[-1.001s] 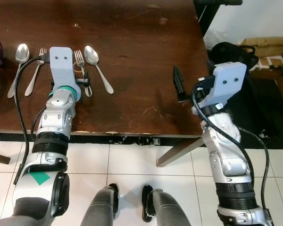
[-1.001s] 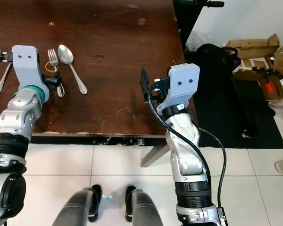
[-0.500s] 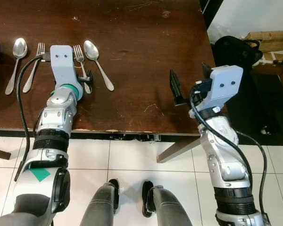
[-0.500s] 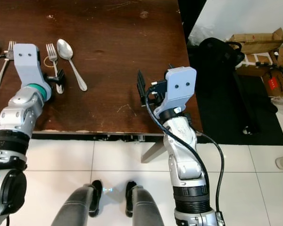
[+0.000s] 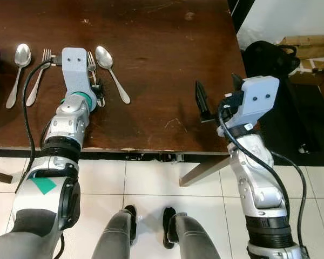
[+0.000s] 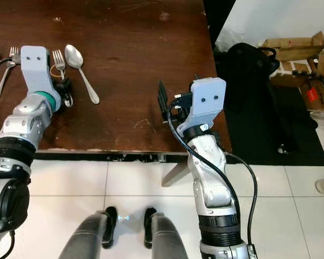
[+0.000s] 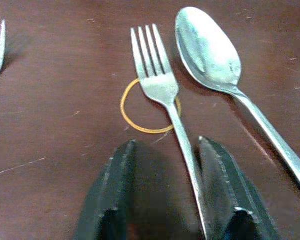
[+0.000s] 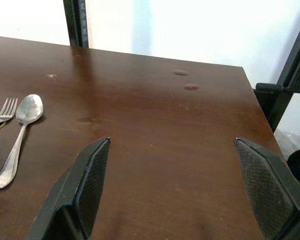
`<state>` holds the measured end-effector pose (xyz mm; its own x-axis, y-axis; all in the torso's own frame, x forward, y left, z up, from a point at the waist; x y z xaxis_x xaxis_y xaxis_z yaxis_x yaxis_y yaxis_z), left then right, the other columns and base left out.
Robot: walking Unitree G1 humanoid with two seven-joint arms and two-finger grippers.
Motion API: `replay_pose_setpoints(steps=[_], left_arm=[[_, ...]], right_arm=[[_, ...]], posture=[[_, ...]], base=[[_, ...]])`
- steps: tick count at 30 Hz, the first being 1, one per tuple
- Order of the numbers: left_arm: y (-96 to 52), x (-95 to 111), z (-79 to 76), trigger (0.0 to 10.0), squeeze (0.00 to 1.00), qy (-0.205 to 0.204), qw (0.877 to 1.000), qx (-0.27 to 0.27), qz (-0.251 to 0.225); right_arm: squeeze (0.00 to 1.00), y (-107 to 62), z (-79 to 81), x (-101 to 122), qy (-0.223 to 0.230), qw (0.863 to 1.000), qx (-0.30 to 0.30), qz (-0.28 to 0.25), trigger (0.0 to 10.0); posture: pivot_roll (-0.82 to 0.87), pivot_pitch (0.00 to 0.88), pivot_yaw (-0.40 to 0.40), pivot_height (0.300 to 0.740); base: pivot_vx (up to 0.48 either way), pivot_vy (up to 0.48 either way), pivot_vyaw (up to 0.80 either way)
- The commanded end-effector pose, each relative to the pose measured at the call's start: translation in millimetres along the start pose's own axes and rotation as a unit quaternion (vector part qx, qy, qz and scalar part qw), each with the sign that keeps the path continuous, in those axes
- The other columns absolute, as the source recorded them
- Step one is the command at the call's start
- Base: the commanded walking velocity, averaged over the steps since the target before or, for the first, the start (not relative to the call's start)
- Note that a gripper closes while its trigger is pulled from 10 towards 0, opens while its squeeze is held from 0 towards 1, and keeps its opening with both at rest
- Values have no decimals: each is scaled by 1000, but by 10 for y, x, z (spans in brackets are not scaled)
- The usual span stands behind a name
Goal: Setting the table
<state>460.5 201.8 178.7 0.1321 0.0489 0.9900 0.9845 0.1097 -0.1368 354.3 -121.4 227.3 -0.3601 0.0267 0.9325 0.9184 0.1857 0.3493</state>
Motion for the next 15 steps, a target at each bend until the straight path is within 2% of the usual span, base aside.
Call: replay_pose_setpoints(steps=[1, 7, 10, 15], left_arm=[[-30, -352, 68, 0, 0, -4, 998, 13, 55], [-38, -357, 117, 0, 0, -3, 998, 24, 54], [-44, -308, 195, 0, 0, 20, 998, 43, 41], [-52, -222, 193, 0, 0, 47, 998, 47, 19]], right_arm=[[0, -46, -45, -25, 2, 1000, -8, 7, 10000], [0, -46, -53, -30, 4, 1000, -10, 8, 10000], [0, -24, -62, -30, 6, 1000, -12, 8, 10000], [0, -17, -57, -32, 8, 1000, -13, 7, 10000]], posture=[[17, 223, 17, 740], [19, 220, 15, 740], [27, 211, 14, 740], [28, 205, 16, 740]], base=[[0, 0, 0], [0, 0, 0], [0, 0, 0], [0, 0, 0]])
Point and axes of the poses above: a point about 5 cm out from each wrist's last joint towards the gripper, its own y axis pointing out of the wrist towards the gripper, its own x axis along the axis of the wrist's last joint, z = x × y, the point moved 6 cm from there along y, pointing out of the wrist towards the gripper, and after that the axes turned 2 degrees about -y, right-handed, at the moved point
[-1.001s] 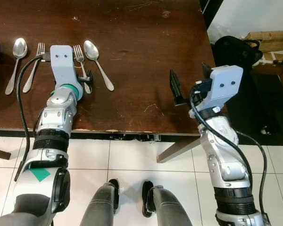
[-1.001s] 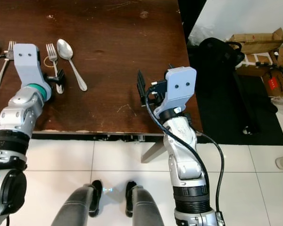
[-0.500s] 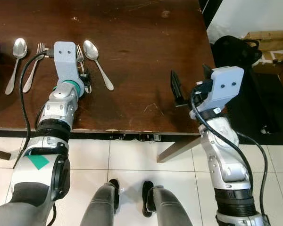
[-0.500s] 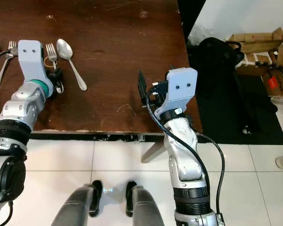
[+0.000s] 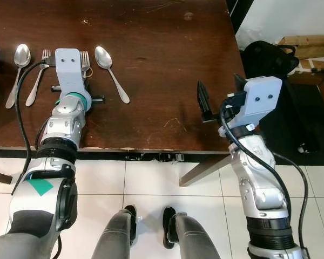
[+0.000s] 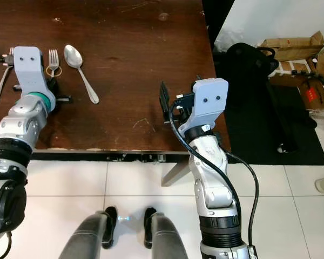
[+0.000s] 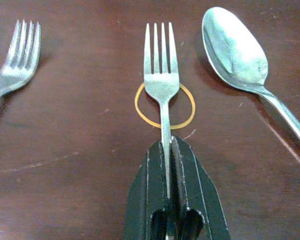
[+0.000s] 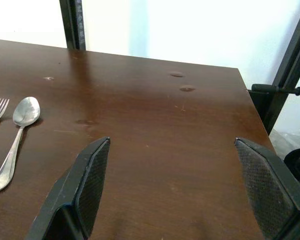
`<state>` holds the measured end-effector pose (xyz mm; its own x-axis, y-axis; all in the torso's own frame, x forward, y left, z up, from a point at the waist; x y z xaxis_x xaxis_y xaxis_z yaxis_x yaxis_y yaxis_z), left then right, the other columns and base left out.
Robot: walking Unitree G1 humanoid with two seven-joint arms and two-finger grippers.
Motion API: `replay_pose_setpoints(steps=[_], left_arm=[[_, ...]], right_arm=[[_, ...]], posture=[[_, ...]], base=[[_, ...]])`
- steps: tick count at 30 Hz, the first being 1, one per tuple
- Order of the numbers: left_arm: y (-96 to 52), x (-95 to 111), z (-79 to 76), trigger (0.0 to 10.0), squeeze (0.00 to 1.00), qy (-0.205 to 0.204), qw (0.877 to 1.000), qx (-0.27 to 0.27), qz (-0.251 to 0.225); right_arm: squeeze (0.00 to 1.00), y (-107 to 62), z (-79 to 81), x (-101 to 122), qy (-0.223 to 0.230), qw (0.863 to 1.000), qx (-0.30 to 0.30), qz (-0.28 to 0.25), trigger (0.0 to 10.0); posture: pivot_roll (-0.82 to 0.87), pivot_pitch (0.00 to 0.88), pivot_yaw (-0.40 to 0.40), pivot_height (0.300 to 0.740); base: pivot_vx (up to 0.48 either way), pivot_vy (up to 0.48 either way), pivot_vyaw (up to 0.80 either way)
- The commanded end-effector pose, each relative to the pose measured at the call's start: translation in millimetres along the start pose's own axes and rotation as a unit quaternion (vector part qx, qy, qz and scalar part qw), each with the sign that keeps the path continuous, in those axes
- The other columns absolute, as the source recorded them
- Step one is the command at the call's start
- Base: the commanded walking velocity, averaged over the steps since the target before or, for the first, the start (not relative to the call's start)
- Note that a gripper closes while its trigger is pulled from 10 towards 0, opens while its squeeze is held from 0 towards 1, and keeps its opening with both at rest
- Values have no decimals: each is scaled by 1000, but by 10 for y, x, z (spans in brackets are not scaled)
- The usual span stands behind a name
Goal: Setting the table
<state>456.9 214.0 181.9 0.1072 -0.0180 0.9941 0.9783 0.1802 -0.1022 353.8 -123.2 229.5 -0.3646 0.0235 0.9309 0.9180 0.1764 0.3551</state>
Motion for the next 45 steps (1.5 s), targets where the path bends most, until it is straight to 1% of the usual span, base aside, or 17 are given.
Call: replay_pose_setpoints(steps=[1, 4, 7, 8, 9, 11, 13, 15, 18, 19, 22, 24, 26, 32, 38, 41, 45], left_arm=[[-30, -257, 54, 0, 0, 17, 999, 10, 36], [-42, -155, 35, 0, 0, 34, 999, 13, 11], [-76, 110, 10, 235, 0, 59, 997, 22, -54], [-105, 243, -16, 10000, 0, 60, 994, 19, -87], [-105, 243, -16, 10000, 0, 60, 994, 19, -87], [-190, 496, -69, 10000, 0, 53, 988, 10, -145], [-190, 496, -69, 10000, 0, 53, 988, 10, -145], [-298, 694, -103, 10000, 0, 46, 981, 5, -190], [-375, 771, -126, 10000, 0, 38, 977, 1, -208], [-544, 807, -218, 10000, 0, 25, 975, -20, -221], [-544, 807, -218, 10000, 0, 25, 975, -20, -221], [-611, 786, -270, 10000, 0, 19, 975, -35, -220], [-784, 744, -390, 10000, 0, 33, 970, -82, -228], [-965, 705, -386, 10000, 0, 44, 966, -117, -225], [-1030, 594, -333, 10000, 0, 36, 972, -122, -199], [-1173, 311, -304, 10000, 0, 28, 980, -131, -148], [-1179, 178, -364, 10000, 0, 40, 981, -126, -144]], right_arm=[[0, -17, -39, -54, 7, 1000, -8, 9, 10000], [0, -11, -42, -58, 8, 1000, -10, 9, 10000], [0, -1, -44, -63, 9, 1000, -11, 10, 10000], [0, 2, -38, -61, 9, 1000, -11, 9, 10000], [0, 2, -38, -61, 9, 1000, -11, 9, 10000], [0, 11, -25, -55, 11, 1000, -11, 8, 10000], [0, 11, -25, -55, 11, 1000, -11, 8, 10000], [0, 20, -12, -46, 14, 1000, -11, 5, 10000], [0, 19, -3, -41, 16, 1000, -12, 4, 10000], [0, -1, -21, -42, 22, 1000, -19, 5, 10000], [0, -1, -21, -42, 22, 1000, -19, 5, 10000], [0, -16, -45, -46, 24, 999, -25, 6, 10000], [0, -72, -179, -77, 28, 998, -51, 14, 10000], [0, -146, -385, -104, 13, 996, -85, 19, 10000], [0, -169, -435, -97, 1, 996, -90, 18, 10000], [0, -181, -453, -102, -2, 996, -89, 19, 10000], [0, -149, -424, -117, 0, 996, -84, 20, 10000]], posture=[[28, 205, 16, 740], [31, 199, 15, 740], [33, 190, 14, 740], [34, 185, 13, 740], [34, 185, 13, 740], [37, 174, 12, 740], [37, 174, 12, 740], [39, 165, 13, 740], [40, 160, 15, 740], [33, 148, 13, 740], [33, 148, 13, 740], [29, 141, 12, 740], [31, 120, 16, 740], [31, 95, 23, 740], [32, 89, 21, 740], [41, 87, 6, 740], [30, 79, -3, 740]], base=[[0, 0, 0], [0, 0, 0], [0, 0, 0], [0, 0, 0], [0, 0, 0], [0, 0, 0], [0, 0, 0], [0, 0, 0], [0, 0, 0], [0, 0, 0], [0, 0, 0], [0, 0, 0], [0, 0, 0], [0, 0, 0], [0, 0, 0], [0, 0, 0], [0, 0, 0]])
Point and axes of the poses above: a point about 5 cm out from each wrist's last joint towards the gripper, its own y axis pointing out of the wrist towards the gripper, its own x axis along the axis of the wrist's last joint, z = x × y, the point moved 6 cm from there along y, pointing out of the wrist towards the gripper, and after that the axes turned 2 degrees about -y, right-handed, at the moved point
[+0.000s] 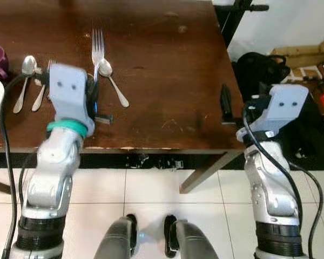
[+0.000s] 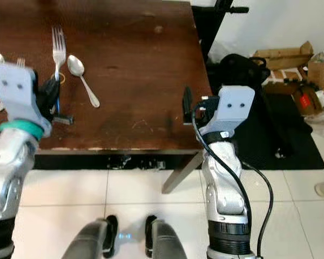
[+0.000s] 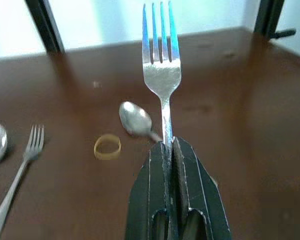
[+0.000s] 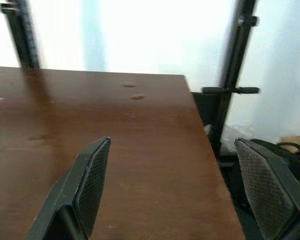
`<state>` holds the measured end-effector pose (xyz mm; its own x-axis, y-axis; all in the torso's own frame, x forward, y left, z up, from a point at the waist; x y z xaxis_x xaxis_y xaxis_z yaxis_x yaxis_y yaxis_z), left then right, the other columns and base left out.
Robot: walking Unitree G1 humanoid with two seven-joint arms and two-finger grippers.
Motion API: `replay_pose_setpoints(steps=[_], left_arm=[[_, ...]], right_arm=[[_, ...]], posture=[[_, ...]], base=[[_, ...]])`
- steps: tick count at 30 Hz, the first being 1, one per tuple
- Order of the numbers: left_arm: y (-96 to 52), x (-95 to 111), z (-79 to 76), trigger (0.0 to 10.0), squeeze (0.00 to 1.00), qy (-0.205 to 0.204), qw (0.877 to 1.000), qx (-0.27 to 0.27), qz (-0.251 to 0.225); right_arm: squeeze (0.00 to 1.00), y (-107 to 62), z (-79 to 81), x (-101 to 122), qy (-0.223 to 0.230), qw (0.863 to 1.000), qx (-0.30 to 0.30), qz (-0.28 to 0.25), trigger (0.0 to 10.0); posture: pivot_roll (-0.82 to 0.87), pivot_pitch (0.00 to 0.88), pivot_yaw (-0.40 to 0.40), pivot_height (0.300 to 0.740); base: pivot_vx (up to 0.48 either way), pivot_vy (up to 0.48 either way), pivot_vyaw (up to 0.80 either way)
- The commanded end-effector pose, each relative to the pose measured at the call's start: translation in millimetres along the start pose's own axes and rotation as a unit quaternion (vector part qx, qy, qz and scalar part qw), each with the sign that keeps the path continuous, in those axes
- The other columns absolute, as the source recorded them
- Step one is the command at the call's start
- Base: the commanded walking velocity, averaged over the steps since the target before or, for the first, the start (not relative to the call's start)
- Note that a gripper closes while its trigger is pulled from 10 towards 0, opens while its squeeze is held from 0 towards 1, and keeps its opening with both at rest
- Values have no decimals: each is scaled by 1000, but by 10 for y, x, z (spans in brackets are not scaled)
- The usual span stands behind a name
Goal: Setting the table
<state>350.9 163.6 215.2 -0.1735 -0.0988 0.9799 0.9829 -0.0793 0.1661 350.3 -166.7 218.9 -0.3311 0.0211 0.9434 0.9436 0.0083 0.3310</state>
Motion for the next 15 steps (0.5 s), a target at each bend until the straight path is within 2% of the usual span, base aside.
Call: replay_pose_setpoints(steps=[1, 5, 10, 15], left_arm=[[-13, -39, -76, 10000, 0, 7, 1000, -6, 0], [61, -5, -136, 10000, 0, 9, 1000, -5, -12], [135, 47, -136, 10000, 0, 10, 1000, -2, -21], [162, 68, -141, 10000, 0, 9, 1000, -1, -20]], right_arm=[[0, 0, -12, -20, -3, 1000, -1, 2, 10000], [0, 27, 2, -15, -2, 1000, 1, 1, 10000], [0, 33, -5, -17, -1, 1000, 0, 1, 10000], [0, 29, -8, -32, 20, 1000, -10, 3, 10000]], posture=[[30, 79, -3, 740], [25, 74, -2, 740], [20, 66, 4, 740], [19, 63, 9, 740]], base=[[0, 0, 0], [0, 0, 0], [0, 0, 0], [0, 0, 0]])
Point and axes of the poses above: a point about 5 cm out from each wrist's last joint towards the gripper, its own y axis pointing out of the wrist towards the gripper, its own x axis along the axis of the wrist's last joint, z = x × y, the point moved 6 cm from there along y, pointing out of the wrist towards the gripper, and after that the axes turned 2 degrees about -y, right-handed, at the moved point
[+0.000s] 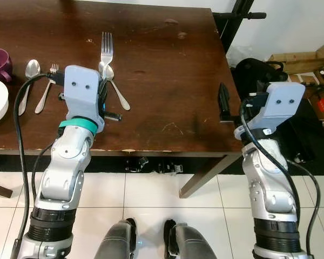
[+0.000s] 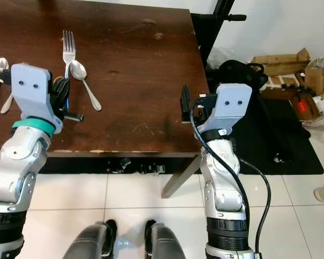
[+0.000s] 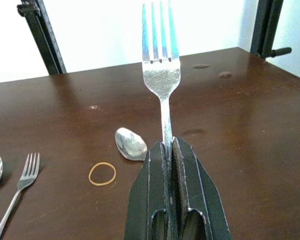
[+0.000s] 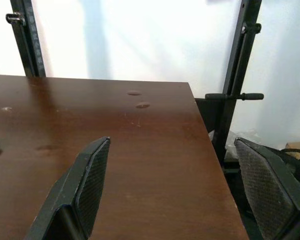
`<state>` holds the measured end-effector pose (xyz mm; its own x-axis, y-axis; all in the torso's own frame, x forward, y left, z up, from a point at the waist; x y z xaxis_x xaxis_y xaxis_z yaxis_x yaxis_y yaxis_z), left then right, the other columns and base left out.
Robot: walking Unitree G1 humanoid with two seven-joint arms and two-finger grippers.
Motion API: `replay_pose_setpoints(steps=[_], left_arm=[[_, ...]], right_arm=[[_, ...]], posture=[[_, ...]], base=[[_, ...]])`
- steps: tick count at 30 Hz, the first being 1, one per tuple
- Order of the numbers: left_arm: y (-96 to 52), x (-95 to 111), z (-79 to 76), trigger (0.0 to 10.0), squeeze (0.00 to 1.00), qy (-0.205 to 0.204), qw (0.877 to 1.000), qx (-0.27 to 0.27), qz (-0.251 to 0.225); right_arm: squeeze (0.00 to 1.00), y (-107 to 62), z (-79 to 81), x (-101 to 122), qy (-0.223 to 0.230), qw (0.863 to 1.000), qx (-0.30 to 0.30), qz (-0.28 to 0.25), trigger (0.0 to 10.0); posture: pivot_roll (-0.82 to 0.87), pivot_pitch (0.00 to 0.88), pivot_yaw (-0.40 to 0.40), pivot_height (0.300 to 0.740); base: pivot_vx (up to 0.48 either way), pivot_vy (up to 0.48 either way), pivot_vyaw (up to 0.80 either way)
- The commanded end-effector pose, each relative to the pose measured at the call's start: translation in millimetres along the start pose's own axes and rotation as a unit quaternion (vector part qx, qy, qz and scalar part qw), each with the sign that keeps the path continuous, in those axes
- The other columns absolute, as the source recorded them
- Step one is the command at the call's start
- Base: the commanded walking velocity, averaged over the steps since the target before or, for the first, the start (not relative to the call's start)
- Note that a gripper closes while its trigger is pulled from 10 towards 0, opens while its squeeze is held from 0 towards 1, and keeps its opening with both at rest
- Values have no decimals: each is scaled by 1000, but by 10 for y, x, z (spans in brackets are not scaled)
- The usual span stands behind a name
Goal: Setting the table
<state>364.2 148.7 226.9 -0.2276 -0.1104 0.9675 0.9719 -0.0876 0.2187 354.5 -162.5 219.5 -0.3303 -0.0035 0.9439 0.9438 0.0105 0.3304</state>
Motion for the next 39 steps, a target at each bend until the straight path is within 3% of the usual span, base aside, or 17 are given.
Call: replay_pose_setpoints(steps=[1, 21, 39], left_arm=[[-2, -36, -16, 10000, 0, 0, 1000, 1, 9], [34, -50, -51, 10000, 0, -4, 1000, 4, 4], [38, -64, -35, 10000, 0, -1, 1000, 4, 7]], right_arm=[[0, -13, -55, -32, 14, 1000, -15, 5, 10000], [0, 8, -48, -41, 23, 1000, -12, 5, 10000], [0, -3, -31, -56, 23, 1000, -11, 8, 10000]], posture=[[19, 60, 9, 740], [17, 52, 5, 740], [20, 58, 13, 740]], base=[[0, 0, 0], [0, 0, 0], [-317, 0, 0]])
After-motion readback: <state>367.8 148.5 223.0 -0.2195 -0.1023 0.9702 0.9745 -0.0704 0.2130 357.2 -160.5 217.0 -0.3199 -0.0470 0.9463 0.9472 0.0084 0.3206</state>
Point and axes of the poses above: a point about 5 cm out from each wrist's last joint towards the gripper, its own y axis pointing out of the wrist towards the gripper, its own x axis along the axis of the wrist's last joint, z = x × y, the point moved 6 cm from there along y, pointing out of the wrist towards the gripper, and after that the axes turned 2 degrees about -y, right-handed, at the moved point
